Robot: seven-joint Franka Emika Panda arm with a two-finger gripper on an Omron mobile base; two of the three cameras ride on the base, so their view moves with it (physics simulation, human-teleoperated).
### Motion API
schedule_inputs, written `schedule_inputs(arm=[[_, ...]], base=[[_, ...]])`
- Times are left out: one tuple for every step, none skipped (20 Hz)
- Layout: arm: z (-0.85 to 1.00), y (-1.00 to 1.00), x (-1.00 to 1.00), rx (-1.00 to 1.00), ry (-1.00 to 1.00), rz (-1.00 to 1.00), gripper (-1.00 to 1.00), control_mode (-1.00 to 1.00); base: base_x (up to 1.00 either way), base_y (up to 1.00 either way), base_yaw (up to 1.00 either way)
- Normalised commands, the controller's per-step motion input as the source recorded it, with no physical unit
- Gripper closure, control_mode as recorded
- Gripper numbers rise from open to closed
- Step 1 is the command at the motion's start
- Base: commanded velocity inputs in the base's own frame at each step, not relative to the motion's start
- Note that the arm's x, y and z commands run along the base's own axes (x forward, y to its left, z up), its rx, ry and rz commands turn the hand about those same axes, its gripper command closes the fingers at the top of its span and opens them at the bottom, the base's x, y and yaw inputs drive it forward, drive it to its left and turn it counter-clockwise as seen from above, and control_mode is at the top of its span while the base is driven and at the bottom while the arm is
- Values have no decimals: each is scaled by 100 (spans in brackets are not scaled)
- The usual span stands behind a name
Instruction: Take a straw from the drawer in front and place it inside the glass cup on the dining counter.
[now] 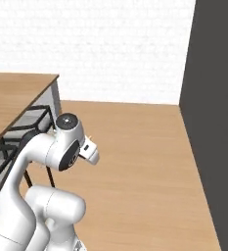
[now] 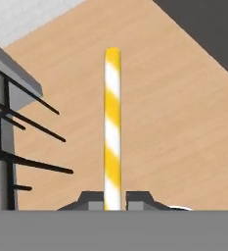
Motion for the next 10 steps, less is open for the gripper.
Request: schedule_inputs(arm=[[0,0,0,0,0,0,100,100],[0,0,0,0,0,0,100,100],[0,0,0,0,0,0,100,100],[0,0,0,0,0,0,100,100],[0,0,0,0,0,0,100,100],[0,0,0,0,0,0,100,100],[0,0,0,0,0,0,100,100],[0,0,0,0,0,0,100,100],[0,0,0,0,0,0,100,100],[0,0,0,0,0,0,100,100]], base=[[68,0,70],[57,0,71],[57,0,71],[58,0,71],[66,0,69],[69,0,69],[74,-2,66],[71,-6,65],[67,-14,63],[66,-13,61]])
